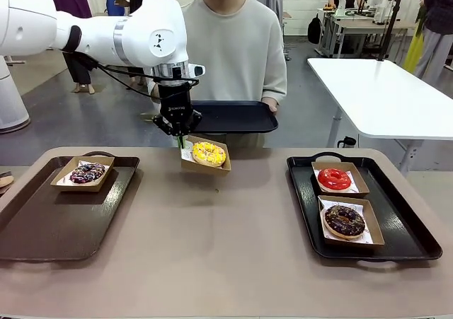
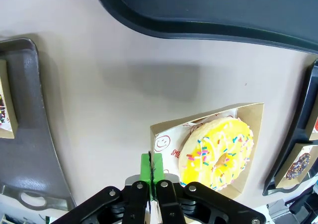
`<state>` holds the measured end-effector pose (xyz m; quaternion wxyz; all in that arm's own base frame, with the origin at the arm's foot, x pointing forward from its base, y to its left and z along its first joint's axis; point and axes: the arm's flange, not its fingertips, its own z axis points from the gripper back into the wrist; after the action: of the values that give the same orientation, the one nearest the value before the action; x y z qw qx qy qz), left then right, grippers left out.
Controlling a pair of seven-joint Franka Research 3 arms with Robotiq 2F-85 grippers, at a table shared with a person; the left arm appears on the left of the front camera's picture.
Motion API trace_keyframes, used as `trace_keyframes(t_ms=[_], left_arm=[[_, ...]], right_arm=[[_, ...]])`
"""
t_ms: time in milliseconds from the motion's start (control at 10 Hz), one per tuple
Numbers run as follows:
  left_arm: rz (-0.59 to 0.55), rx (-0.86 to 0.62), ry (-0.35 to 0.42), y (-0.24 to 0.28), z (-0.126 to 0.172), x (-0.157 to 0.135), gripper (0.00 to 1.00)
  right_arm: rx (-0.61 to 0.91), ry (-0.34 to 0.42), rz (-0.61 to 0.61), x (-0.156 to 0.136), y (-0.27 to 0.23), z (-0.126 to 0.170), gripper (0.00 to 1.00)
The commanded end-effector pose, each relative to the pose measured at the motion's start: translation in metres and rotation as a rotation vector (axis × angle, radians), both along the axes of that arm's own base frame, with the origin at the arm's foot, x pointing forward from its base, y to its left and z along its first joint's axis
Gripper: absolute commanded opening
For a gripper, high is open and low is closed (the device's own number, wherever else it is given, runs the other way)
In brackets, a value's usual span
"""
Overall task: Individually package the donuts and arrange them on the tray.
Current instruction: Place the picked Paper togo box on the Handle tray.
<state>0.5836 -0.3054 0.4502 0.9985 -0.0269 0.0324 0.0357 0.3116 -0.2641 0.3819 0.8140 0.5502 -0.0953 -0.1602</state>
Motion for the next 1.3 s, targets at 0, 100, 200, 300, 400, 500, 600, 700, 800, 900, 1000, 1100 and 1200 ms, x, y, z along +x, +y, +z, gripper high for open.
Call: trace_keyframes(t_ms=[0,100,200,300,400,500,600,700,800,900,1000,1100,1200], left_arm=[[-0.001,-0.002,-0.002,0.002,0.000,-0.002,0.00],[-0.001,-0.002,-0.002,0.002,0.000,-0.002,0.00],[-0.001,-0.002,-0.002,0.002,0.000,-0.002,0.00],[0.000,0.000,0.000,0.000,0.000,0.000,0.01],[-0.054,0.014,0.005,0.012,0.012,-0.003,0.01],[-0.079,-0.010,-0.007,0.027,0.027,-0.023,0.01],[-0.098,-0.065,-0.035,0.050,0.049,-0.046,0.01],[-0.107,-0.086,-0.061,0.074,0.069,-0.059,0.01],[-0.112,-0.096,-0.082,0.100,0.079,-0.080,0.01],[-0.113,-0.097,-0.098,0.126,0.083,-0.096,0.01],[-0.125,-0.091,-0.095,0.155,0.082,-0.110,0.01],[-0.126,-0.097,-0.106,0.178,0.075,-0.127,0.01],[-0.142,-0.098,-0.105,0.199,0.069,-0.134,0.01]], right_arm=[[0.007,0.004,0.002,-0.001,0.000,0.000,1.00],[0.007,0.004,0.002,-0.001,0.000,0.000,1.00],[0.007,0.004,0.002,-0.001,0.000,0.000,1.00],[0.007,0.004,0.002,-0.001,0.000,0.000,1.00],[0.007,0.004,0.002,-0.001,0.000,0.000,1.00],[0.007,0.004,0.002,-0.001,0.000,0.000,1.00],[0.007,0.004,0.002,-0.001,0.000,0.000,1.00],[0.007,0.004,0.002,-0.001,0.000,0.000,1.00],[0.007,0.004,0.002,-0.001,0.000,0.000,1.00],[0.007,0.004,0.002,-0.001,0.000,0.000,1.00],[0.007,0.004,0.002,-0.001,0.000,0.000,1.00],[0.007,0.004,0.002,-0.001,0.000,0.000,1.00],[0.007,0.004,0.002,-0.001,0.000,0.000,1.00]])
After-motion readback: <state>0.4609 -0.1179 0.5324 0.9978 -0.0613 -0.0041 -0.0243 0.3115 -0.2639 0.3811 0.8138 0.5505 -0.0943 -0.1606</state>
